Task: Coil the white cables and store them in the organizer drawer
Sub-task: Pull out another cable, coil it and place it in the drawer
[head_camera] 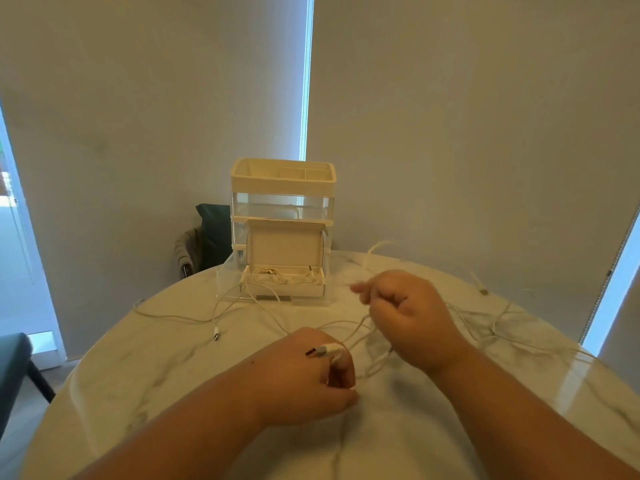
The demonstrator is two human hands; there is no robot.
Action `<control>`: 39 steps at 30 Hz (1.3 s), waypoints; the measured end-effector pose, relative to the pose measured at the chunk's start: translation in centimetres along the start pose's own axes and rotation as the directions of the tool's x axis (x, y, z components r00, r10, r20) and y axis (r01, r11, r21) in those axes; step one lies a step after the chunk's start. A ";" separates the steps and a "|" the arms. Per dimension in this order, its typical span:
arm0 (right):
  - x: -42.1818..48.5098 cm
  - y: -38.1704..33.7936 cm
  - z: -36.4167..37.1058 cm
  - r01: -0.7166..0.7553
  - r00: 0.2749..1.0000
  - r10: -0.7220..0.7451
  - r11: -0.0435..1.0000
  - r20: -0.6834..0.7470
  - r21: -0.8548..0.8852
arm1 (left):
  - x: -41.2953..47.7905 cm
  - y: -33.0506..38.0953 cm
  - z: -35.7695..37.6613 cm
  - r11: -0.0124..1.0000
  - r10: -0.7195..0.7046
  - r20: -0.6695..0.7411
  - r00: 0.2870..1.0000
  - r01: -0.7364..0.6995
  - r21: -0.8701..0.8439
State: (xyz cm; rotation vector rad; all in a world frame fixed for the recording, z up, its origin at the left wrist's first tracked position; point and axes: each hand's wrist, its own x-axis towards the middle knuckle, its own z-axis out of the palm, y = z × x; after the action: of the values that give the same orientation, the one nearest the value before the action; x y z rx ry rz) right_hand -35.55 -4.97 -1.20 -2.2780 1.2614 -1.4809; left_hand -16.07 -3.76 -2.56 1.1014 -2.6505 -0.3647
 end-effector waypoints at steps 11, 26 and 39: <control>-0.4 3.3 1.1 -0.147 0.989 0.130 0.938 -0.075 -0.313 | 0.7 -1.2 1.4 0.993 -0.011 0.115 0.993 0.024 -0.115; 2.2 -0.6 -1.9 -0.125 0.445 0.886 0.208 -0.132 0.970 | 1.9 -4.3 1.6 0.998 0.030 0.043 0.999 -0.028 -0.048; 8.4 -5.6 -3.0 -0.361 0.704 0.676 0.606 -0.218 0.709 | 1.0 -3.0 1.0 0.981 0.120 -0.036 0.992 -0.124 -0.150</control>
State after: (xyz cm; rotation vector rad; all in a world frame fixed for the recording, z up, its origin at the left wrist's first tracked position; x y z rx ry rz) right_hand -33.48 -6.43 9.06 -0.9961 1.1521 -1.8664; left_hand -15.15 -6.38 -4.37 0.8864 -2.6017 -0.5134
